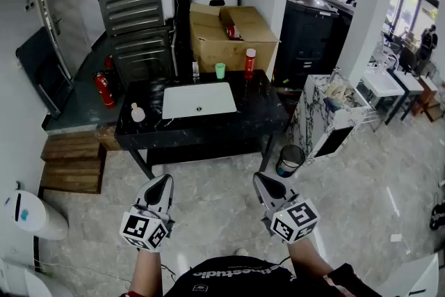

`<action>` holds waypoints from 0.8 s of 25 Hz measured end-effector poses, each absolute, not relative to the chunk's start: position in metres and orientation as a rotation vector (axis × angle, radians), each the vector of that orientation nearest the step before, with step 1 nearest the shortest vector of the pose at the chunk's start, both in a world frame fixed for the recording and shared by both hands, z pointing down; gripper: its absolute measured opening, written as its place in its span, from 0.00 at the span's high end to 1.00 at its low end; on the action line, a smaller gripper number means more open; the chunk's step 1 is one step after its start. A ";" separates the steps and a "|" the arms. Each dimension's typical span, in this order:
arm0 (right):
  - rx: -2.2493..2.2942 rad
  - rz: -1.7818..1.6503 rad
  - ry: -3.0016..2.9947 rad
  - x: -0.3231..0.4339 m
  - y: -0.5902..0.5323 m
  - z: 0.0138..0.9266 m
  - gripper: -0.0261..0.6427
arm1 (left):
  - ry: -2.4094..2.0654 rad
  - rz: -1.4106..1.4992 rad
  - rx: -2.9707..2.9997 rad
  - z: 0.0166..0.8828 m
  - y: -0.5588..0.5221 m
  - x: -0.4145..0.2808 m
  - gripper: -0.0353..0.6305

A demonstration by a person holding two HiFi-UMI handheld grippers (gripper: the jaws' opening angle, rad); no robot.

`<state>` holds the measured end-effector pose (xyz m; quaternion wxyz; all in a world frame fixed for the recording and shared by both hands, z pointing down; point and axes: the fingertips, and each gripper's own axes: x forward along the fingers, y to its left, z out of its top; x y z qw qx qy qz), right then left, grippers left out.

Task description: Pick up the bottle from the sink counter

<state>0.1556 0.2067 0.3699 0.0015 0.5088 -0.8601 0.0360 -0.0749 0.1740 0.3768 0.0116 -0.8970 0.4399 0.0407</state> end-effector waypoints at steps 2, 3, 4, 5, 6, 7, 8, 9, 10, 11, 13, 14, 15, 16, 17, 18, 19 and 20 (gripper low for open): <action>1.595 0.114 -2.700 0.160 0.205 0.370 0.91 | 1.370 0.129 -2.801 0.376 0.173 -0.070 0.93; 1.595 0.114 -2.701 0.162 0.204 0.369 0.91 | 1.371 0.129 -2.802 0.376 0.172 -0.067 0.93; 1.594 0.114 -2.702 0.164 0.203 0.369 0.91 | 1.374 0.128 -2.802 0.376 0.171 -0.066 0.93; 1.592 0.114 -2.703 0.165 0.202 0.369 0.91 | 1.377 0.127 -2.802 0.376 0.170 -0.064 0.93; 1.591 0.114 -2.705 0.167 0.201 0.369 0.91 | 1.380 0.126 -2.801 0.377 0.170 -0.063 0.93; 1.589 0.114 -2.707 0.169 0.201 0.369 0.91 | 1.383 0.125 -2.801 0.377 0.169 -0.061 0.93; 1.587 0.113 -2.709 0.171 0.200 0.369 0.91 | 1.385 0.125 -2.802 0.377 0.169 -0.059 0.93; 1.586 0.111 -2.710 0.173 0.199 0.369 0.91 | 1.386 0.124 -2.802 0.377 0.168 -0.057 0.93; 1.585 0.106 -2.709 0.174 0.199 0.368 0.91 | 1.387 0.123 -2.802 0.377 0.167 -0.056 0.93; 1.583 0.098 -2.707 0.175 0.197 0.368 0.91 | 1.388 0.123 -2.802 0.377 0.167 -0.054 0.93; 1.579 0.081 -2.706 0.178 0.195 0.368 0.91 | 1.388 0.121 -2.802 0.378 0.165 -0.050 0.93; 1.576 0.077 -2.711 0.179 0.193 0.368 0.91 | 1.388 0.118 -2.801 0.378 0.163 -0.048 0.93; 1.572 0.071 -2.718 0.180 0.191 0.368 0.91 | 1.390 0.114 -2.800 0.379 0.162 -0.046 0.93; 1.566 0.060 -2.723 0.181 0.190 0.368 0.90 | 1.395 0.112 -2.799 0.379 0.160 -0.044 0.93; 1.559 0.047 -2.721 0.183 0.188 0.367 0.90 | 1.403 0.111 -2.798 0.379 0.159 -0.042 0.93; 1.553 0.036 -2.716 0.185 0.186 0.367 0.91 | 1.410 0.110 -2.797 0.378 0.158 -0.040 0.93; 1.547 0.032 -2.712 0.188 0.184 0.368 0.90 | 1.412 0.105 -2.795 0.378 0.157 -0.037 0.93; 1.539 0.035 -2.713 0.192 0.183 0.368 0.90 | 1.412 0.100 -2.792 0.378 0.156 -0.033 0.93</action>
